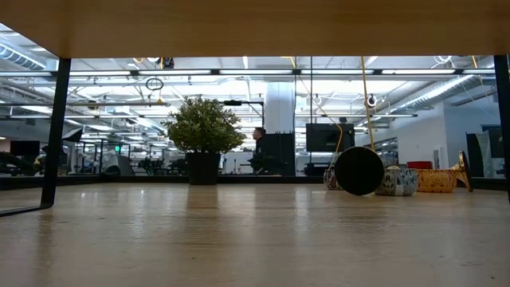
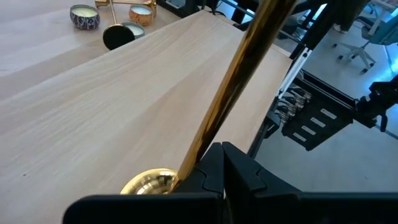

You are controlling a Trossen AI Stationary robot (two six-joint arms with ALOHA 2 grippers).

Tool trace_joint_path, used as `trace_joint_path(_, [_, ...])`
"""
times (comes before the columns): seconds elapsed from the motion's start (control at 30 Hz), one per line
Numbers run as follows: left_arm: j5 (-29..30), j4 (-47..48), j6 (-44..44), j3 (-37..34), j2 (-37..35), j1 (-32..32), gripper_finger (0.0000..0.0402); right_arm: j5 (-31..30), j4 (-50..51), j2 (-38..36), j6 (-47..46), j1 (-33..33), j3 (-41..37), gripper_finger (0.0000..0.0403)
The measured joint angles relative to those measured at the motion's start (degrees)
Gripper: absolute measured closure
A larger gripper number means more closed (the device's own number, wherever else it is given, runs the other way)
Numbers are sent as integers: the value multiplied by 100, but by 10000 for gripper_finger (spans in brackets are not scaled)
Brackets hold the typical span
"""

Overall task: Pick & Place candle stick holders
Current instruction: Put the left gold candle holder on the shelf, then put the black patterned scented candle on the shelf

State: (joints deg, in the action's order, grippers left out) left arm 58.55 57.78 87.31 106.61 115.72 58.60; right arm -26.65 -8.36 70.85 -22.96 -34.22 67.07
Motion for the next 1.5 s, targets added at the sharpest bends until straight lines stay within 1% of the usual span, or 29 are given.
trace_joint_path(0.1, [-4,4,0,0,0,-14,401,23,0,0,2,0,0,239])
trace_joint_path(0.17, [-5,4,-4,0,0,-18,401,142,-2,0,4,0,0,239])
trace_joint_path(0.43, [-19,-110,13,0,0,32,401,146,2,0,2,-2,0,239])
trace_joint_path(0.63, [-53,-91,-89,358,-2,136,401,146,2,0,-15,-2,0,239])
trace_joint_path(0.73, [-428,-2,-191,635,-2,247,402,146,2,0,-15,-2,0,239])
trace_joint_path(0.83, [-1180,257,-158,923,-7,359,401,146,2,0,-15,-2,0,239])
trace_joint_path(0.9, [-1537,656,144,1080,-7,437,401,146,2,0,-4,-2,0,239])
trace_joint_path(0.93, [-1559,923,407,1139,-7,487,401,146,2,0,2,-2,0,239])
trace_joint_path(1.03, [-1409,1839,1450,1230,-7,600,401,146,2,0,4,-2,0,239])
trace_joint_path(1.13, [-1407,2948,2713,1233,-7,631,401,146,2,0,4,-2,0,239])
trace_joint_path(1.17, [-1413,3232,3133,1229,-7,627,401,146,3,0,6,-2,0,239])
trace_joint_path(1.2, [-1418,3267,3350,1159,-17,584,401,146,3,0,7,-2,0,239])
trace_joint_path(1.3, [-1210,3212,3262,905,-148,398,401,145,8,0,7,0,0,239])
trace_joint_path(1.4, [-1395,3249,3053,846,-247,72,401,139,68,-4,7,0,-1,239])
trace_joint_path(1.5, [-1485,3211,2582,835,-268,-159,401,140,98,-4,-2,0,-2,239])
